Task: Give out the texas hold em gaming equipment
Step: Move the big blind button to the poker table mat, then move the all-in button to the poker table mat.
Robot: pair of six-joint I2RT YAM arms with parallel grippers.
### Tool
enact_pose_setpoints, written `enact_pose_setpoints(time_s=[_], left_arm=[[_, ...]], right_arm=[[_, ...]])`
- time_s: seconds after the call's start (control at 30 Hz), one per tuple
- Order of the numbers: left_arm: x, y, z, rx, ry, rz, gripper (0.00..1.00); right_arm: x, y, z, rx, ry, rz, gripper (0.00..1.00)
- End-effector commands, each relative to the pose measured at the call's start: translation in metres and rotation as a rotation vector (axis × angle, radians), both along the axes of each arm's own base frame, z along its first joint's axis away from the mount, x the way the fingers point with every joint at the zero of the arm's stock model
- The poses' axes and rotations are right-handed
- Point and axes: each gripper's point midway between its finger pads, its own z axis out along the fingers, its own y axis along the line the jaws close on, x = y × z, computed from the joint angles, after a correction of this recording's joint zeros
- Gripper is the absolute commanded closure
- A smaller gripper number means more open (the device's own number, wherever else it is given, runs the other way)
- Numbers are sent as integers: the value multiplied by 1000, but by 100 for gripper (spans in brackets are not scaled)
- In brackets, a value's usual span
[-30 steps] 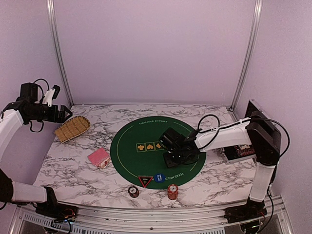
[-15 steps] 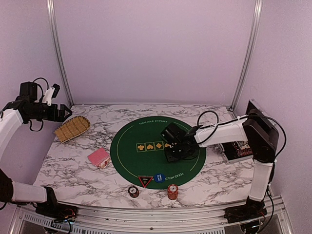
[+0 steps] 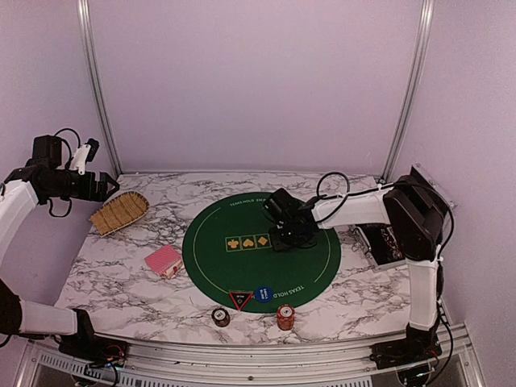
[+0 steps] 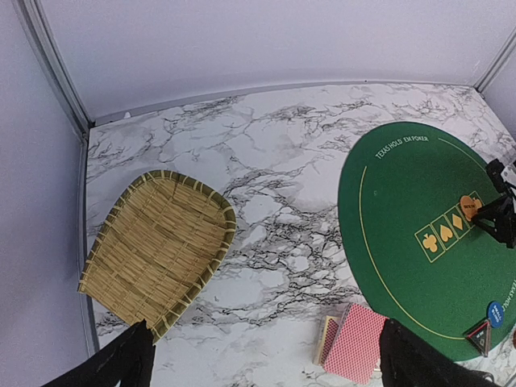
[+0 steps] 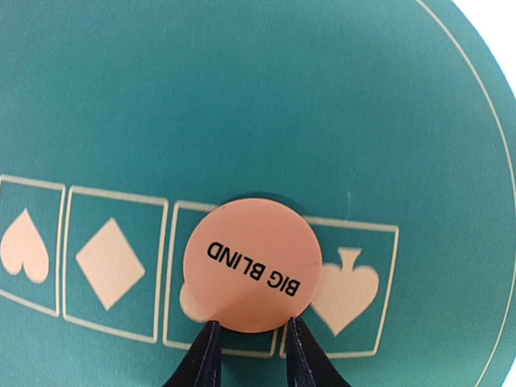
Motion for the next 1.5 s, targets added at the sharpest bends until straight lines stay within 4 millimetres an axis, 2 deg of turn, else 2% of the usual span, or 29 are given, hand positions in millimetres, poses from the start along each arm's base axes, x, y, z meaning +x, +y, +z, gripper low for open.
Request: enact_pose_setpoints(time_s=[0.0,0.33,0.5,0.63,0.77,0.87,0.93,1.0,1.07,1.23,1.33,1.47], left_arm=[[-1,1,10,-1,-15,2,1],[0,1,9,-1,-10,5,1],[-1,1,9,0,-12,6,1],[-2,2,10,4,-15,9,1],[-3,2,10,4,-16,8,1],[-4,1,11,3,-19,7,1],[-5,1,11,2,-19,6,1],[-6,-1,11,-3,-18,0,1],[-7,-2,11,-7,-20,-7,1],[-9,-3,9,-7,-13,-11,1],[-11,-3,6,-3,-4,-16,1],[-12,-4,5,-1,-1,-22,1]], right_arm=[[19,-12,-15,-60,9,-26,74],[83,-27,-20,20,1,-140,79],[113,-27,-11,46,-31,-174,79],[125,-29,-5,54,-40,-193,79],[120,-25,23,78,-70,-166,77],[104,-17,51,98,-103,-114,67],[84,-5,71,107,-119,-56,61],[59,13,90,125,-135,35,52],[27,31,102,136,-137,145,41],[-57,67,96,179,-31,438,27],[-109,85,87,185,29,626,25],[-153,95,72,136,67,793,22]])
